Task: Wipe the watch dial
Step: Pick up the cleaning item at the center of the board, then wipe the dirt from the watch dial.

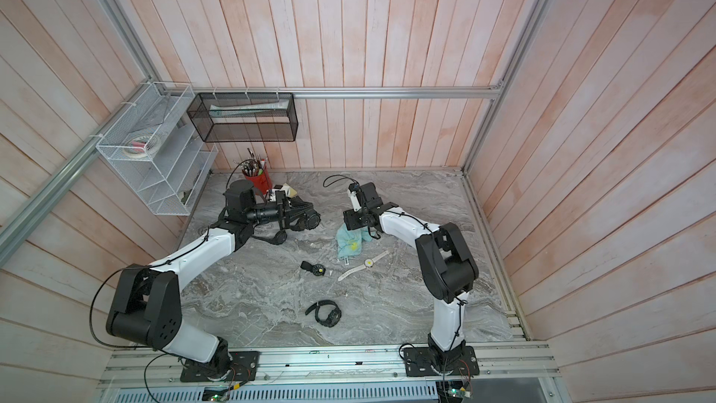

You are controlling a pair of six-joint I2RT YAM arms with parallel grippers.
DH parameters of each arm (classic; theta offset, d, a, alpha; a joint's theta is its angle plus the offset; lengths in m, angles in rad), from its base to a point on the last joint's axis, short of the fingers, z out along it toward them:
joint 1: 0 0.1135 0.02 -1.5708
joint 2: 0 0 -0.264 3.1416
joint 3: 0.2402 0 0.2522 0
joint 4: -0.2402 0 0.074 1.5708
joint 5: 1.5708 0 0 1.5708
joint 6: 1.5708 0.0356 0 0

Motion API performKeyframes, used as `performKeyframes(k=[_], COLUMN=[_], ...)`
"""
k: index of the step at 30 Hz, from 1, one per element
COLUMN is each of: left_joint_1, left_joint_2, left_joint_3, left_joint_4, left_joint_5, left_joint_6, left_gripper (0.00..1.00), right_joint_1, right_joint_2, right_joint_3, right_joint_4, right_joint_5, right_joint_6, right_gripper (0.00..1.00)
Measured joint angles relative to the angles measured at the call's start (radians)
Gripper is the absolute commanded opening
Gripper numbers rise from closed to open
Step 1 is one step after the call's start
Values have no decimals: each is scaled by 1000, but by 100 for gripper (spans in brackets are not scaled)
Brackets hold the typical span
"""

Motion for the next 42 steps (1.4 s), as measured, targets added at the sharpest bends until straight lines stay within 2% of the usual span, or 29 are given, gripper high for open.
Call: performKeyframes(k=[3, 5, 6, 8, 11, 14, 17, 20, 23, 25, 32, 42], left_joint_1=[6, 9, 10, 10, 10, 10, 10, 10, 10, 8, -30, -63], left_joint_2=[0, 0, 0, 0, 0, 0, 0, 0, 0, 0, 0, -3], left_joint_3=[0, -1, -1, -1, -2, -3, -3, -3, -3, -3, 38, 69], left_joint_4=[0, 0, 0, 0, 0, 2, 3, 8, 7, 2, -50, -132], left_joint_5=[0, 0, 0, 0, 0, 0, 0, -3, -9, -23, -65, -110], left_joint_6=[0, 0, 1, 0, 0, 0, -1, 0, 2, 9, 55, 132], left_gripper=[0, 0, 0, 0, 0, 0, 0, 0, 0, 0, 0, 0], right_joint_1=[1, 1, 1, 0, 0, 1, 5, 14, 28, 49, 144, 186], right_joint_2=[30, 48, 58, 78, 79, 34, -109, -321, -496, -562, -607, -579], right_joint_3=[-1, 14, 26, 53, 54, -4, -150, -317, -430, -475, -559, -561], right_joint_4=[-16, -31, -37, -43, -43, -6, 65, 192, 335, 429, 627, 772], right_joint_5=[-37, -55, -61, -77, -95, -106, -115, -137, -172, -190, -225, -257], right_joint_6=[14, 17, 21, 20, 29, 31, 26, 26, 28, 24, 3, -1], right_gripper=[67, 62, 57, 35, 10, 2, 0, 0, 0, 0, 0, 0])
